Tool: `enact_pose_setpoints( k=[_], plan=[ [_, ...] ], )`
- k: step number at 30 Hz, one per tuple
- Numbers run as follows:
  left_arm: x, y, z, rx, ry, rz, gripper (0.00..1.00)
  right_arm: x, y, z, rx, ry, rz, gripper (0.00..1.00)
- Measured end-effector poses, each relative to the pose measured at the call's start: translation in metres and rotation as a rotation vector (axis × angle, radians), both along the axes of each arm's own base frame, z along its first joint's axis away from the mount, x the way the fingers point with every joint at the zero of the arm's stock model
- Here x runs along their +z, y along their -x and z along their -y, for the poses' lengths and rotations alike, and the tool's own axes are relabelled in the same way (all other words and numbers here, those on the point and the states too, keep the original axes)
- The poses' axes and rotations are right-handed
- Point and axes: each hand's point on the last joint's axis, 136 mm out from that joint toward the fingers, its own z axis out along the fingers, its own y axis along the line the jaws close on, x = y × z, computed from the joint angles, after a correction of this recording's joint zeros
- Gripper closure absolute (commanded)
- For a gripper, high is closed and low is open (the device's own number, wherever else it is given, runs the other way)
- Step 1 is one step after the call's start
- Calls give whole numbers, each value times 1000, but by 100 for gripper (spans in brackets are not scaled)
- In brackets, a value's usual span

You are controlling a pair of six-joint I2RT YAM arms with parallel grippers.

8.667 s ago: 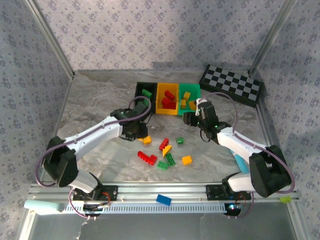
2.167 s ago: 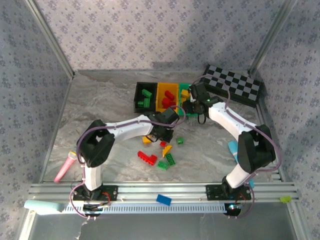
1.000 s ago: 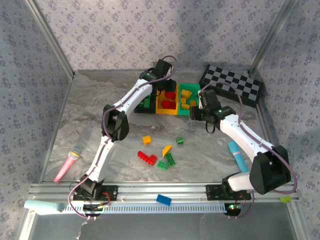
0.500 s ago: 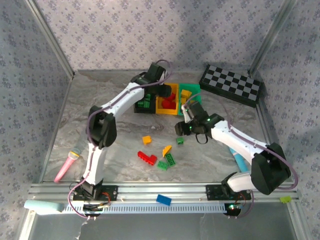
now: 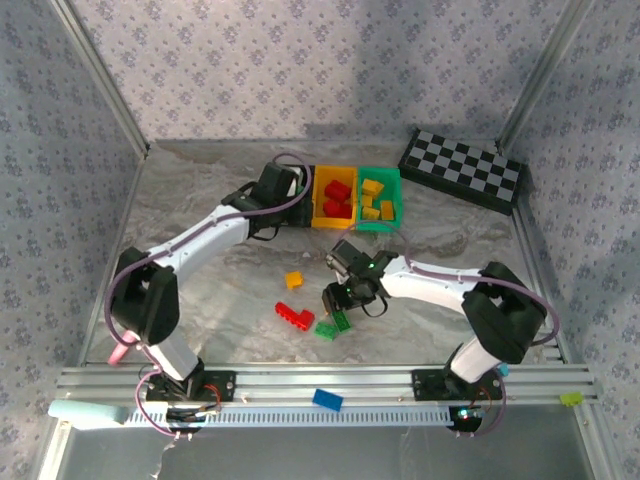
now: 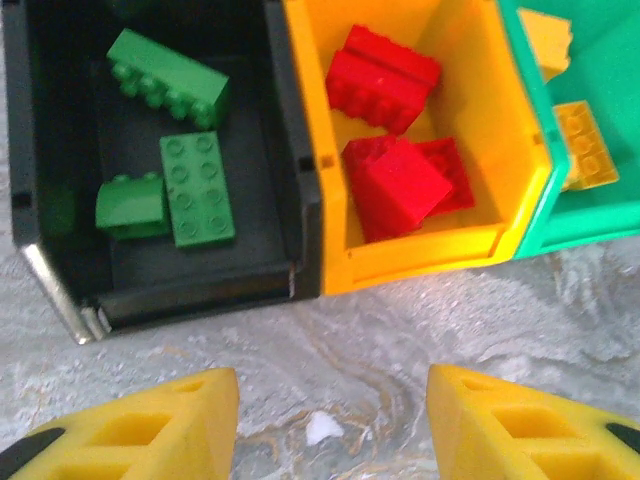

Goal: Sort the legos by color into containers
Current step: Pick up the lego from the bottom-center of the table.

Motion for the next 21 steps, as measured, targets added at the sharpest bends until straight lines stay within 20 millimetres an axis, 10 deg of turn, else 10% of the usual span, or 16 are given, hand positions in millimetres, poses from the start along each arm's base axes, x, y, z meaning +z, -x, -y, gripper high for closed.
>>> enact_pose_setpoints(
  k=[21],
  plan=[
    [-11,18,-29,74,-9,6,47,-10,-25,-38,-30,34,7,34]
  ],
)
